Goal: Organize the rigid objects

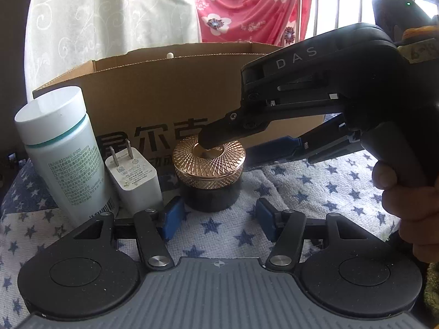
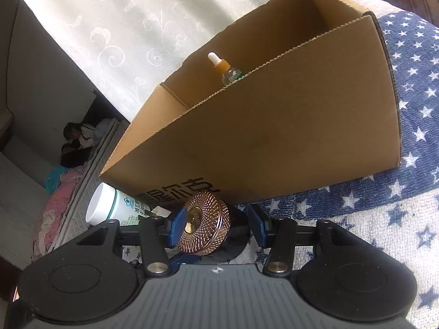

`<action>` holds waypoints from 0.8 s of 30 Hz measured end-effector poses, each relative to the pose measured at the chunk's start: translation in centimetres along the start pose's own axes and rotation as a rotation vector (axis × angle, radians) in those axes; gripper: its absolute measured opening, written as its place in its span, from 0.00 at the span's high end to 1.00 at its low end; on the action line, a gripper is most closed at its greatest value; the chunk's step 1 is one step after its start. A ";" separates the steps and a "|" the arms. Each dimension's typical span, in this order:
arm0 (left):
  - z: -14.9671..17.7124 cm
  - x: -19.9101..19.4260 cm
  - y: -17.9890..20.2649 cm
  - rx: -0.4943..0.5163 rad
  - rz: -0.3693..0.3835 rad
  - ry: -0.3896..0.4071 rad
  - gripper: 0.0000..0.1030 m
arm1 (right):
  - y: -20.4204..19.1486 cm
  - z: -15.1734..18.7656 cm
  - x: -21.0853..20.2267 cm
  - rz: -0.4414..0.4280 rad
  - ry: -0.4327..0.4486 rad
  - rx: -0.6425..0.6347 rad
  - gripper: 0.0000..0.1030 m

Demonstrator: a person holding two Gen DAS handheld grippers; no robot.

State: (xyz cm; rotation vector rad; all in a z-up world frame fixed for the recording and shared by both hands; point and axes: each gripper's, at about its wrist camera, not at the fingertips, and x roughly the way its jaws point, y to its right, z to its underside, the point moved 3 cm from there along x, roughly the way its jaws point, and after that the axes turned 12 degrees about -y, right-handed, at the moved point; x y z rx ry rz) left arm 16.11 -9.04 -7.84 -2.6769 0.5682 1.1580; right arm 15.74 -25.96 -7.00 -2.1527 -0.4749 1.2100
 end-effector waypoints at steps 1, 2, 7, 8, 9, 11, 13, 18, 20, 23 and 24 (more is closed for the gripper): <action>-0.1 0.1 -0.1 -0.002 -0.007 0.010 0.44 | 0.0 0.1 0.2 -0.002 -0.002 0.002 0.53; -0.3 0.2 -0.2 -0.007 -0.012 0.017 0.44 | 0.0 0.1 0.4 -0.004 -0.001 0.001 0.53; -1.0 0.4 -1.0 -0.058 -0.019 0.025 0.53 | -0.1 0.4 0.2 0.007 0.016 0.004 0.54; -1.1 0.3 -1.1 -0.062 -0.012 0.023 0.54 | -0.2 0.7 0.0 0.013 0.017 0.005 0.54; -1.1 0.1 -1.2 -0.063 -0.005 0.022 0.54 | -0.4 0.9 -0.1 0.018 0.015 0.005 0.54; -1.0 -0.4 -1.1 -0.056 0.001 0.019 0.54 | -0.7 1.3 -0.6 0.031 0.012 0.003 0.54; -0.7 -1.1 -1.1 -0.047 0.007 0.010 0.54 | -1.2 2.1 -1.0 0.038 0.007 0.006 0.54; 0.8 -3.0 -0.7 -0.039 0.023 -0.024 0.54 | -2.2 4.5 -1.5 0.029 -0.016 0.004 0.54; 1.2 -3.3 -0.4 -0.032 0.023 -0.033 0.53 | -2.4 5.1 -1.4 0.029 -0.018 -0.001 0.54; 1.8 -3.4 0.3 -0.024 0.016 -0.020 0.53 | -2.5 5.7 -1.5 0.031 -0.008 0.002 0.54; 2.1 -3.4 0.7 -0.019 0.013 -0.015 0.53 | -2.5 5.7 -1.5 0.030 -0.010 0.008 0.54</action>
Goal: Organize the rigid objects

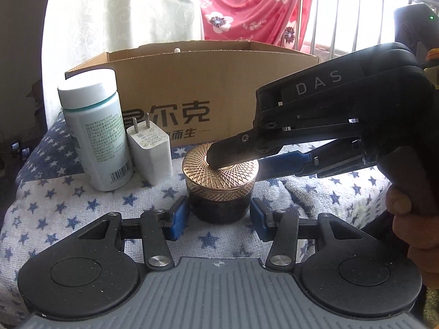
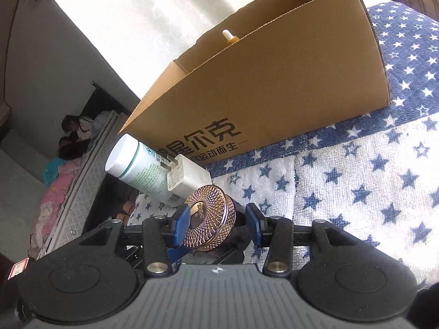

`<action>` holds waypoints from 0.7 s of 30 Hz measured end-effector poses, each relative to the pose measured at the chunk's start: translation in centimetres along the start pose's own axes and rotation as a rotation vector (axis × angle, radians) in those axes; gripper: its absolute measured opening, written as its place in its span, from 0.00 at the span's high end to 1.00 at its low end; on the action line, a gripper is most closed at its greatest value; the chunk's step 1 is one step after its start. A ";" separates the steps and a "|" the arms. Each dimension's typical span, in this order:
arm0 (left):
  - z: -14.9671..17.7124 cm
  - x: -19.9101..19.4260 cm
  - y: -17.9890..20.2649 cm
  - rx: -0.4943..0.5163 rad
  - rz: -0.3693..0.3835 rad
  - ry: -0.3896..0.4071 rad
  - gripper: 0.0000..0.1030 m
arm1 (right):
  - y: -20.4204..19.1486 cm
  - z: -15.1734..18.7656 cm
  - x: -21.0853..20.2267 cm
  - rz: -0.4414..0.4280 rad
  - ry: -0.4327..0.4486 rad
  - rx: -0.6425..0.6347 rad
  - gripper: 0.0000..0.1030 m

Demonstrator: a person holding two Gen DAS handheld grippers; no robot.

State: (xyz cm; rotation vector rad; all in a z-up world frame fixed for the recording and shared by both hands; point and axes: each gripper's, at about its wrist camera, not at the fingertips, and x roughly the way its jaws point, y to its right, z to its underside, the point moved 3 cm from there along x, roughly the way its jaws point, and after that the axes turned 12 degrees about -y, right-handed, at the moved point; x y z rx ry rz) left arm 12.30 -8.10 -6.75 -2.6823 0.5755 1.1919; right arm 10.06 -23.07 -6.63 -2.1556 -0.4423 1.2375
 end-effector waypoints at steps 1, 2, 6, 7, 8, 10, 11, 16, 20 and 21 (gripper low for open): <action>0.2 0.1 0.4 0.004 -0.002 0.004 0.53 | 0.0 0.0 0.0 -0.001 -0.002 0.005 0.54; 0.2 0.2 0.5 0.005 -0.001 0.007 0.52 | 0.1 0.0 -0.1 -0.002 -0.002 0.008 0.54; 0.5 0.6 0.4 -0.009 0.022 0.029 0.49 | 0.2 0.1 -0.2 0.001 -0.001 0.018 0.54; 0.7 0.8 0.2 -0.020 0.034 0.034 0.48 | 0.2 0.1 -0.2 0.000 -0.002 0.024 0.53; 0.7 0.9 0.1 -0.025 0.043 0.039 0.47 | 0.3 0.1 -0.2 -0.001 -0.002 0.028 0.53; 0.8 1.0 0.0 -0.018 0.049 0.051 0.46 | 0.3 0.0 -0.1 0.000 -0.003 0.036 0.53; 1.0 0.9 0.3 -0.003 0.045 0.058 0.46 | 0.3 0.0 -0.1 0.002 -0.003 0.037 0.53; 1.2 1.1 0.2 0.003 0.076 0.084 0.41 | 0.2 0.0 -0.1 0.007 -0.005 0.039 0.52; 1.1 1.2 -0.2 -0.011 0.104 0.094 0.40 | 0.4 0.0 -0.1 0.001 -0.008 0.048 0.52; 1.1 1.2 -0.3 -0.014 0.111 0.096 0.40 | 0.4 0.0 -0.1 -0.001 -0.009 0.050 0.52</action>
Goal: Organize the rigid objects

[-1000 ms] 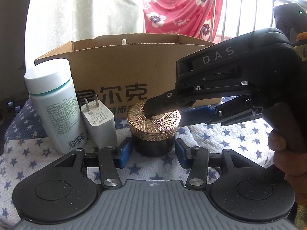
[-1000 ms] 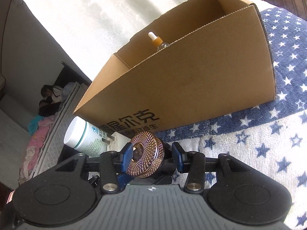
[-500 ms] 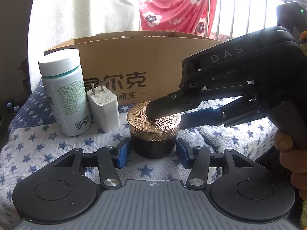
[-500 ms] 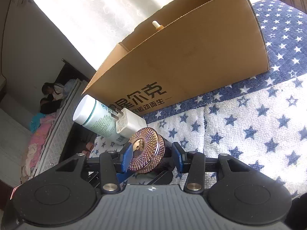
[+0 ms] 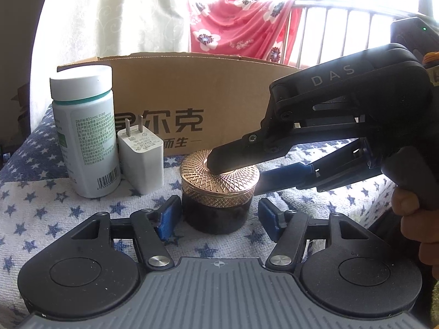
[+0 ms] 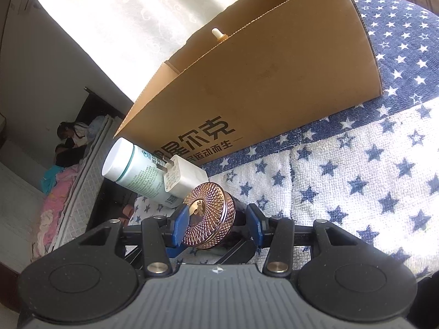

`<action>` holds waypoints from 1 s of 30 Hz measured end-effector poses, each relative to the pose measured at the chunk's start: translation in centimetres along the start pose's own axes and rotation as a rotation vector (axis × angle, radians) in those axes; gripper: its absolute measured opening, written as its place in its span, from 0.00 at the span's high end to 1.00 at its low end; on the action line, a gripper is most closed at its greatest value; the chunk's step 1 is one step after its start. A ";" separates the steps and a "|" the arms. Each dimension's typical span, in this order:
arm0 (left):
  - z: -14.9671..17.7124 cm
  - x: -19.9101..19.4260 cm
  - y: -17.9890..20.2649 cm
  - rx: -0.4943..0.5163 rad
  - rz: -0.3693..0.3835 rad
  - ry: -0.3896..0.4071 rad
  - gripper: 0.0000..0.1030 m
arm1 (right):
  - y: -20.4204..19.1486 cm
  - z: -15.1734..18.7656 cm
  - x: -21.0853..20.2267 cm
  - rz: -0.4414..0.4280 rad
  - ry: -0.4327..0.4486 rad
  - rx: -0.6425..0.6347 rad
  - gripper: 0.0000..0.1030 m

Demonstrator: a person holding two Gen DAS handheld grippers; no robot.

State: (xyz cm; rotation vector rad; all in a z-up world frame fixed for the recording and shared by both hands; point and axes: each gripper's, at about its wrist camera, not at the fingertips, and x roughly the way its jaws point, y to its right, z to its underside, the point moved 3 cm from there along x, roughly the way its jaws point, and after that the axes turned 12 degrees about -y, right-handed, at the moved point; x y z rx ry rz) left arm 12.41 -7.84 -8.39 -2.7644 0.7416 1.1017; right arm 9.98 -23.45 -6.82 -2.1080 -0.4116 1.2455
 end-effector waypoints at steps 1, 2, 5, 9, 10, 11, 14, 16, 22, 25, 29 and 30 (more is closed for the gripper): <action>-0.1 0.0 -0.1 -0.002 0.005 0.001 0.40 | 0.0 0.0 0.0 -0.001 -0.001 0.002 0.52; -0.2 0.0 -0.2 -0.004 0.009 0.001 0.40 | 0.0 0.0 0.0 -0.002 -0.002 0.003 0.52; 0.0 -0.4 -0.2 0.003 0.010 0.005 0.40 | 0.0 0.0 0.1 -0.002 -0.005 0.004 0.51; 0.5 -1.0 -0.3 0.017 0.007 0.008 0.40 | -0.1 0.1 0.1 -0.001 -0.005 0.004 0.50; 0.5 -1.1 -0.3 0.016 0.008 0.007 0.40 | -0.1 0.1 0.1 -0.001 -0.006 0.005 0.50; 0.7 -1.3 -0.3 0.015 0.010 0.009 0.40 | 0.0 0.1 0.1 -0.001 -0.005 0.004 0.50; 0.0 -0.9 -0.3 0.008 0.022 0.006 0.37 | -0.1 0.2 0.2 -0.002 -0.008 0.007 0.50; 0.1 -0.9 -0.2 0.002 0.034 0.004 0.35 | -0.1 0.3 0.2 -0.002 -0.009 0.010 0.50; 0.4 -1.1 0.1 0.024 0.028 0.004 0.30 | -0.1 0.4 0.2 -0.005 -0.014 0.017 0.50; 0.6 -1.2 0.2 0.025 0.030 0.003 0.28 | -0.1 0.5 0.3 -0.003 -0.015 0.023 0.48; 0.6 -1.5 0.2 0.017 0.051 -0.006 0.20 | 0.1 0.5 0.3 -0.009 -0.019 0.034 0.46; 0.6 -1.5 0.2 0.020 0.056 -0.009 0.17 | 0.2 0.5 0.3 -0.011 -0.019 0.038 0.46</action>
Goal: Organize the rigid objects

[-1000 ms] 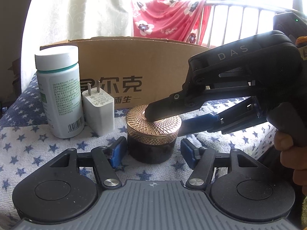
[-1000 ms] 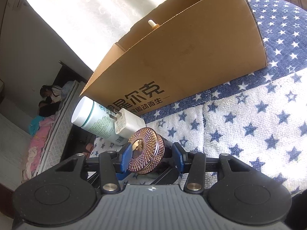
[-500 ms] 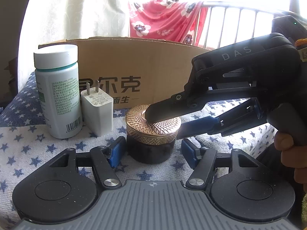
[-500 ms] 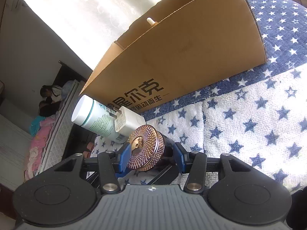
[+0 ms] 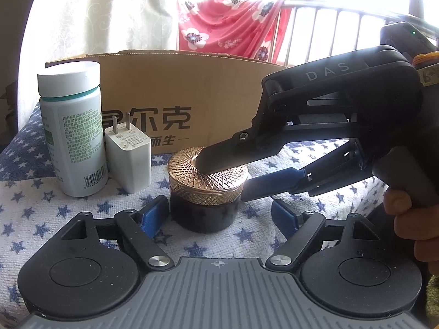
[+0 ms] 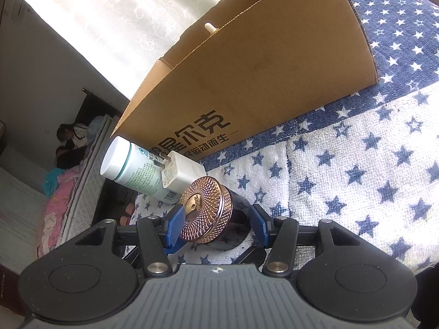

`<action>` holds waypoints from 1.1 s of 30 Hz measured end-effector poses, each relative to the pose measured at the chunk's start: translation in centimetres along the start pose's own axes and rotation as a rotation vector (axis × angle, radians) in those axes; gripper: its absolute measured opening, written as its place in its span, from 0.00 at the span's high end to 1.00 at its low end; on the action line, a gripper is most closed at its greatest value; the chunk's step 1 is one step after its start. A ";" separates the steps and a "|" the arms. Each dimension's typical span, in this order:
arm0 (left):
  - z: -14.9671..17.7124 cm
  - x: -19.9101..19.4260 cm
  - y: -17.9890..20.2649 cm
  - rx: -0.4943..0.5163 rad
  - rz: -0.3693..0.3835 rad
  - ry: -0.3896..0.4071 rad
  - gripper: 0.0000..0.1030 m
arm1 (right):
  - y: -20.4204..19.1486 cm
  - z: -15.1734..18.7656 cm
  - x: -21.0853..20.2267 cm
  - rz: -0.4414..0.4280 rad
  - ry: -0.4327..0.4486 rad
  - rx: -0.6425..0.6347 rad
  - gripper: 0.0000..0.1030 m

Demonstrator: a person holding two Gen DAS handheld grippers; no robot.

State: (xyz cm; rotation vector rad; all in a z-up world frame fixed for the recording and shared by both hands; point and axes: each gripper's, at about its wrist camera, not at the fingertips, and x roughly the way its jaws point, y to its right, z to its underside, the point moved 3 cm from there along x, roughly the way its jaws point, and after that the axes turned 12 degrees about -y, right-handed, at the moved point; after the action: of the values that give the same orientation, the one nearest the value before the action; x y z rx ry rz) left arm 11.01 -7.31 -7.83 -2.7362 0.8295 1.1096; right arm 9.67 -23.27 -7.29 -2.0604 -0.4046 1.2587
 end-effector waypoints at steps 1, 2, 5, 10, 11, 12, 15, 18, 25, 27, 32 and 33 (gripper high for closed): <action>0.0 0.0 0.1 0.004 0.005 -0.002 0.13 | 0.1 0.0 0.0 -0.003 -0.001 0.004 0.45; 0.0 0.0 0.2 0.010 0.009 -0.005 0.10 | 0.2 0.0 0.0 -0.006 -0.002 0.008 0.44; 0.2 -0.1 0.4 0.025 0.013 -0.009 0.07 | 0.3 0.0 0.1 -0.014 -0.004 0.018 0.43; 0.3 -0.2 0.4 0.031 0.015 -0.013 0.06 | 0.3 0.0 0.2 -0.027 -0.005 0.025 0.39; 0.2 -0.1 0.4 0.032 0.015 -0.014 0.06 | 0.2 0.0 0.2 -0.030 -0.004 0.025 0.39; 0.1 -0.1 0.5 0.033 0.014 -0.015 0.06 | 0.2 0.0 0.2 -0.031 -0.004 0.024 0.38; 0.1 -0.1 0.5 0.037 0.012 -0.017 0.06 | 0.1 -0.1 0.2 -0.029 -0.004 0.023 0.37; 0.0 0.0 0.6 0.036 0.013 -0.020 0.06 | 0.1 -0.1 0.2 -0.029 -0.004 0.023 0.36; -0.2 0.0 0.7 0.035 0.017 -0.024 0.06 | 0.1 0.0 0.2 -0.031 -0.004 0.023 0.35; -0.3 0.0 0.7 0.035 0.016 -0.023 0.06 | 0.0 0.0 0.3 -0.029 -0.004 0.021 0.34; -0.3 0.0 0.9 0.038 0.012 -0.023 0.06 | 0.0 0.0 0.3 -0.029 -0.004 0.021 0.34; -0.3 0.0 0.9 0.037 0.013 -0.023 0.06 | 0.0 0.0 0.3 -0.029 -0.005 0.022 0.34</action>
State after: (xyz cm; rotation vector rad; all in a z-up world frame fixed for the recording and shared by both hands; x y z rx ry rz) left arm 10.74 -8.15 -7.51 -2.6869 0.8575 1.1139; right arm 9.84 -23.14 -7.47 -2.0271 -0.4195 1.2458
